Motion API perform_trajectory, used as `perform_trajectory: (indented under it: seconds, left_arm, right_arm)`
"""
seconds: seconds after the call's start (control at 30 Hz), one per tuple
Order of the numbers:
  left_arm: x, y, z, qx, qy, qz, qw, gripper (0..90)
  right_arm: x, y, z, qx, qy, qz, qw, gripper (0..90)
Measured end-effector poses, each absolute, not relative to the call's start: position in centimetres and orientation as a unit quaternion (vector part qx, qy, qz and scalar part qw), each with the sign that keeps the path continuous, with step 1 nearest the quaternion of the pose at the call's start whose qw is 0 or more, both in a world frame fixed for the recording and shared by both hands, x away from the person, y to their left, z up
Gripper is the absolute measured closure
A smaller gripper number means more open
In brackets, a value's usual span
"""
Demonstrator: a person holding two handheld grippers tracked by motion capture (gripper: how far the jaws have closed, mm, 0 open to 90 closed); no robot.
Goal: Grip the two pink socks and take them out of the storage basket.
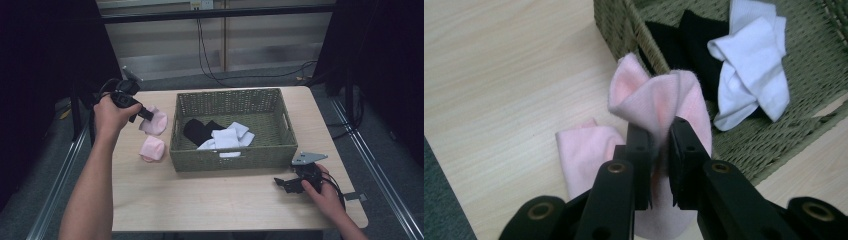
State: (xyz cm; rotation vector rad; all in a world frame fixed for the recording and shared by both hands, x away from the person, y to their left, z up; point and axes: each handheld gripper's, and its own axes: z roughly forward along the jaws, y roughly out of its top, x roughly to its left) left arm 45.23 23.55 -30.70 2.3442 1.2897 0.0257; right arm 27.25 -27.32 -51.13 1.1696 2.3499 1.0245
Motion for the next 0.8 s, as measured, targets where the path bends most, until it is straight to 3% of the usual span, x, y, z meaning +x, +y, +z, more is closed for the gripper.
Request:
perform_trajectory:
  seconds: [0.13, 0.3, 0.57, 0.8]
  left_arm:
    - [45.2, 23.9, -31.6, 0.852, 0.473, 0.013, 0.224, 78.9]
    - [45.0, 24.1, -32.5, 0.849, 0.475, 0.018, 0.232, 53.7]
    - [43.8, 24.1, -34.0, 0.851, 0.458, 0.025, 0.254, 42.5]
    - [42.0, 24.2, -35.7, 0.851, 0.449, 0.049, 0.268, 39.1]
  right_arm:
    - [27.2, -27.3, -51.1, 0.41, 0.823, 0.359, 0.161, 13.2]
    - [27.2, -27.3, -51.1, 0.41, 0.823, 0.359, 0.161, 13.2]
    - [27.2, -27.3, -51.1, 0.41, 0.823, 0.359, 0.16, 13.2]
    - [27.2, -27.3, -51.1, 0.409, 0.824, 0.358, 0.161, 13.2]
